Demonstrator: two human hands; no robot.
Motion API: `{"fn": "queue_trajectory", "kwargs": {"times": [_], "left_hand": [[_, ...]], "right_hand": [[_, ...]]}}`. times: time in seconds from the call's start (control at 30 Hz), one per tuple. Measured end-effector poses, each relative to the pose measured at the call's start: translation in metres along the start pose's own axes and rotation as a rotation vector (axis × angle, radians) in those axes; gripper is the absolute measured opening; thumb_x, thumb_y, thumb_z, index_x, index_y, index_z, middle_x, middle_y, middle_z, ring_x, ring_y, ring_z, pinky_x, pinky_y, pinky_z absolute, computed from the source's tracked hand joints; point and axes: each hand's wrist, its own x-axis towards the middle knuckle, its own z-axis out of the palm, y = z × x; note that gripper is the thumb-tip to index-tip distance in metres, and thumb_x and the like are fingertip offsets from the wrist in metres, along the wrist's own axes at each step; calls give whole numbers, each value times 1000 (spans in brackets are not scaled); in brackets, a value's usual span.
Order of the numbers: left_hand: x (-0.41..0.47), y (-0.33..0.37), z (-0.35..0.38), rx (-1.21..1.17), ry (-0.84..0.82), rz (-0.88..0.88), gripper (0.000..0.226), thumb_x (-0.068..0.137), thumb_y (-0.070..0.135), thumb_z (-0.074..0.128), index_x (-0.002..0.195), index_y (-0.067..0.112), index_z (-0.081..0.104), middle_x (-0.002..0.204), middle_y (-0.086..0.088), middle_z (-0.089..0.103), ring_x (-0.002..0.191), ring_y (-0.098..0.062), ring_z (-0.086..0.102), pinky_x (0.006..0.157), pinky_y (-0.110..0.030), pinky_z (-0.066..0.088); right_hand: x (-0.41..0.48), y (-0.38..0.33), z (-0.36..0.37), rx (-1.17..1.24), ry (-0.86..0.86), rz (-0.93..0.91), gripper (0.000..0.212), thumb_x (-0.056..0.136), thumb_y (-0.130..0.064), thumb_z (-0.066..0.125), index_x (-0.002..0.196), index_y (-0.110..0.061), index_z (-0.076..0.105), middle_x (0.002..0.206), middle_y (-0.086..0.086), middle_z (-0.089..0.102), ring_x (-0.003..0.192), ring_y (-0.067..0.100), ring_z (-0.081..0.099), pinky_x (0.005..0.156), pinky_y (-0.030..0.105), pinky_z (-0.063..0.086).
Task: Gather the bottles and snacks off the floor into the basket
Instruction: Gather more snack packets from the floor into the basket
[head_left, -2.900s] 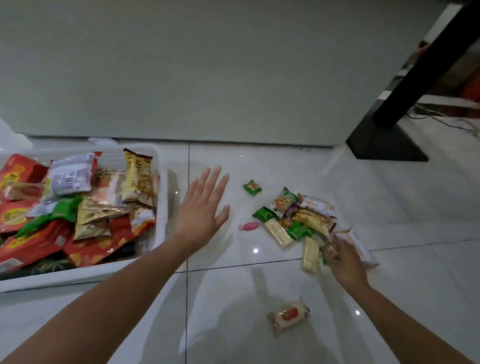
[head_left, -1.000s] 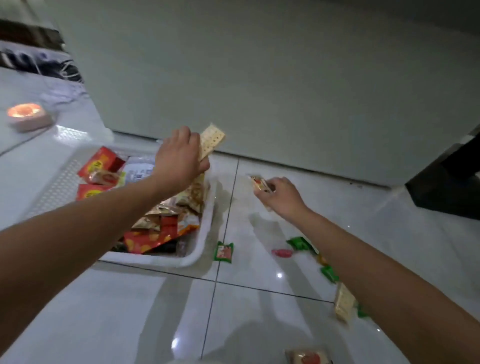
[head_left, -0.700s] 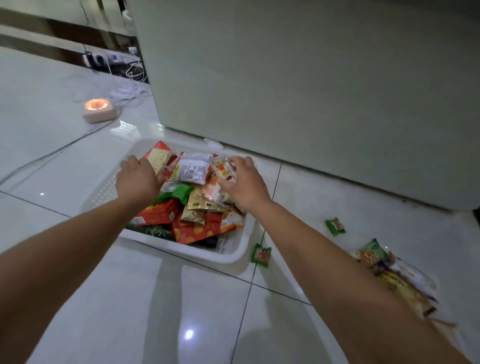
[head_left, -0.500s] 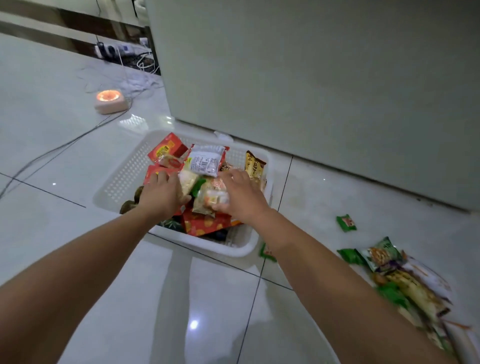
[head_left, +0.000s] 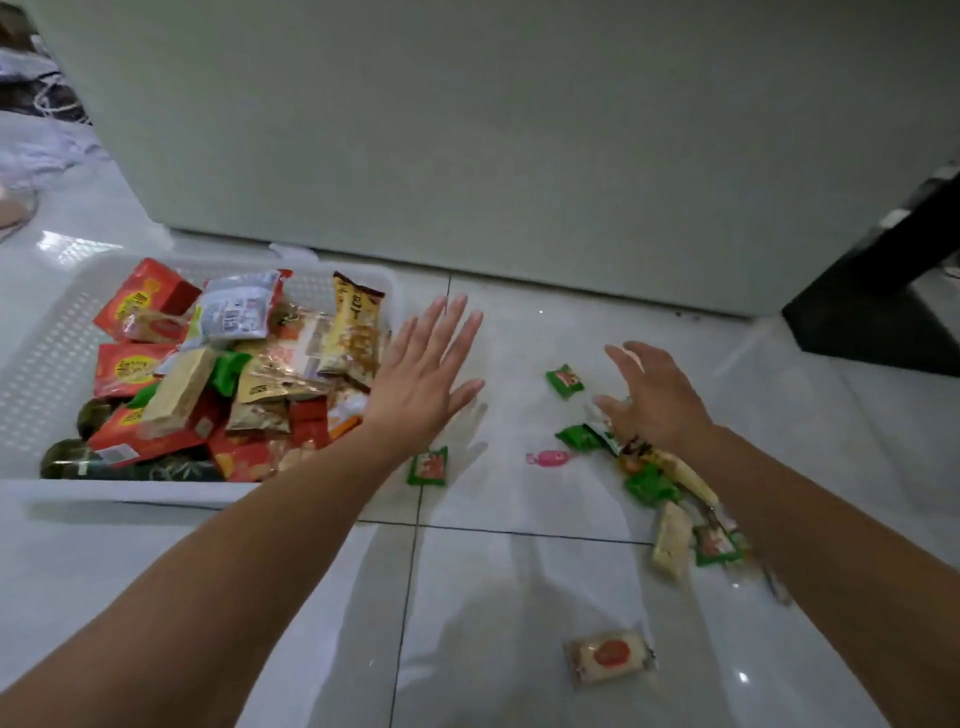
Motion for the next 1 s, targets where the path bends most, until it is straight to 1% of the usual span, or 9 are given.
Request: {"fn": "queue_trajectory", "kwargs": {"times": [0.2, 0.3, 0.37, 0.43, 0.6, 0.73, 0.87, 0.93, 1.0], "left_hand": [[17, 77, 60, 19, -199, 195, 77, 90, 66, 13, 146, 27, -22, 154, -1, -29, 141, -21, -27, 115, -40, -14], [22, 99, 83, 2, -293, 211, 77, 91, 66, 15, 146, 27, -21, 155, -3, -28, 143, -24, -25, 116, -41, -12], [30, 112, 97, -10, -354, 223, 77, 91, 65, 20, 146, 28, -20, 155, -4, -28, 143, -25, -24, 116, -42, -11], [40, 125, 109, -19, -399, 239, 81, 90, 65, 25, 147, 29, -19, 155, -5, -28, 143, -26, -24, 116, -42, -10], [71, 160, 138, -33, -438, 259, 83, 89, 66, 32, 148, 31, -15, 156, -6, -25, 144, -28, -20, 117, -43, -7], [91, 186, 154, -97, -498, 296, 72, 92, 63, 27, 149, 35, -8, 157, -4, -21, 145, -26, -17, 117, -44, -4], [89, 186, 164, -69, -602, 319, 69, 97, 50, 31, 151, 26, -5, 159, -3, -16, 146, -25, -12, 117, -43, -3], [85, 185, 163, -107, -556, 318, 70, 96, 40, 42, 151, 23, 3, 160, -3, -6, 147, -27, -2, 118, -43, 3], [84, 187, 159, -131, -468, 306, 63, 93, 25, 51, 149, 19, 21, 157, -6, 16, 141, -32, 19, 115, -43, 17]], "right_hand": [[-83, 127, 35, 88, -133, 517, 75, 88, -60, 44, 150, -33, 13, 160, 6, 4, 147, 30, 5, 117, 52, 12], [-107, 155, 50, 57, -235, 616, 92, 69, -80, 26, 149, -40, 7, 161, 0, -1, 147, 27, 1, 116, 55, 10], [-111, 164, 61, 42, -263, 613, 93, 67, -82, 27, 148, -41, 5, 161, -1, -2, 148, 26, -1, 116, 56, 8], [-106, 167, 72, 38, -291, 591, 84, 79, -74, 38, 148, -43, 2, 161, -1, -8, 148, 26, -6, 117, 56, 4], [-72, 151, 100, 41, -341, 432, 84, 83, -70, 41, 148, -42, -6, 159, 1, -20, 147, 29, -13, 114, 58, -4], [-53, 138, 121, 100, -328, 386, 82, 85, -66, 42, 148, -42, -6, 159, 1, -19, 147, 28, -13, 113, 61, -2], [-50, 136, 137, 225, -320, 424, 79, 85, -64, 45, 147, -45, 0, 159, -2, -18, 148, 27, -4, 112, 62, 4], [-48, 137, 139, 220, -321, 425, 77, 85, -63, 46, 147, -43, 5, 159, 0, -18, 147, 30, 5, 112, 62, 9], [-47, 138, 139, 211, -318, 418, 76, 86, -61, 48, 148, -40, 9, 159, 2, -16, 145, 33, 13, 112, 59, 16]]}}
